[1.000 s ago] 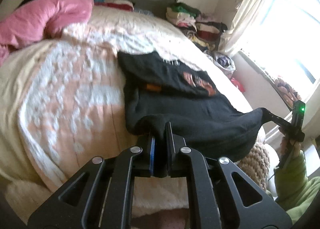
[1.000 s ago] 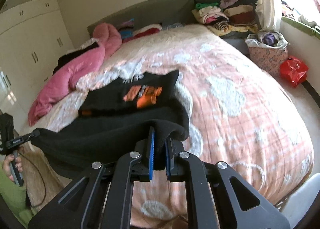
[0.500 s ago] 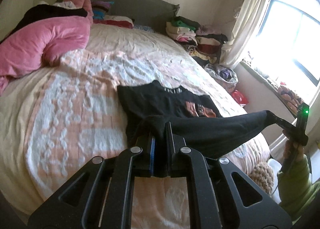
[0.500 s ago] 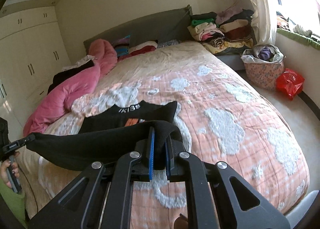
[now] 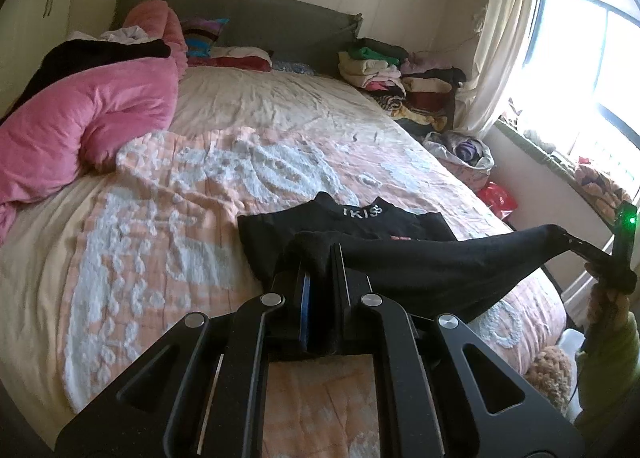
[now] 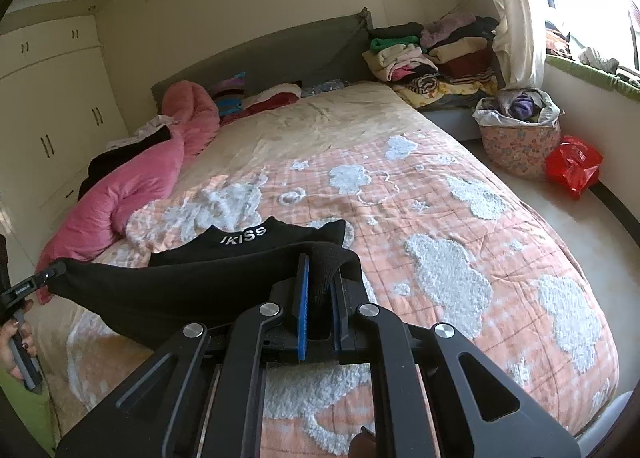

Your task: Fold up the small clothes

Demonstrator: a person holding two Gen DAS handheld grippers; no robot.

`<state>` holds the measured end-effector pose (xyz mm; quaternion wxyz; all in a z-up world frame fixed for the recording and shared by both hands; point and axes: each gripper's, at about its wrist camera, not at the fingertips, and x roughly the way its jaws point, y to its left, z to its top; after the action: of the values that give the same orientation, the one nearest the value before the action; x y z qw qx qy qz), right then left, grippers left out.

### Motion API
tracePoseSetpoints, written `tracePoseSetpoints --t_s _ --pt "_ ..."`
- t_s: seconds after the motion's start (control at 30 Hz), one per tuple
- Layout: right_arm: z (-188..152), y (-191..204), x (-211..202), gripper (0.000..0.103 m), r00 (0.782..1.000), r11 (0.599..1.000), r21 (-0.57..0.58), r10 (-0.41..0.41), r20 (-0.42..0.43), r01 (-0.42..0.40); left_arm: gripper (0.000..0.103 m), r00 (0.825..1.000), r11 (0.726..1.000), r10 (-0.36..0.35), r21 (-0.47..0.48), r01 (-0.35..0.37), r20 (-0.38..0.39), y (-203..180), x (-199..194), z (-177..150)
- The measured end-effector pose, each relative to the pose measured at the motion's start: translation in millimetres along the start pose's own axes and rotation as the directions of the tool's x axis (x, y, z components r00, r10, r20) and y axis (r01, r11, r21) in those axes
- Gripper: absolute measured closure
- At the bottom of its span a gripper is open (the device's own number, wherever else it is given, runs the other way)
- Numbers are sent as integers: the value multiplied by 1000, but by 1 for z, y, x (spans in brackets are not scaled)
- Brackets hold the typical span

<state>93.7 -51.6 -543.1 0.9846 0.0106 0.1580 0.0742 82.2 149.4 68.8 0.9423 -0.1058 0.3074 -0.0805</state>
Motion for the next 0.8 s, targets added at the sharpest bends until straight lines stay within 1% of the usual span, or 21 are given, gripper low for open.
tracePoseSetpoints --t_s 0.3,0.57,0.8 --pt "16 9 21 95 999 999 -33 -34 5 35 100 1000 1000 15 6 -15 -14 10 21 14" --pt "38 13 50 95 998 997 -50 -61 3 62 100 999 999 35 -4 -35 -29 24 41 29" --pt "50 14 72 95 998 998 -29 -62 -9 62 100 997 999 51 -9 -52 -51 33 62 40"
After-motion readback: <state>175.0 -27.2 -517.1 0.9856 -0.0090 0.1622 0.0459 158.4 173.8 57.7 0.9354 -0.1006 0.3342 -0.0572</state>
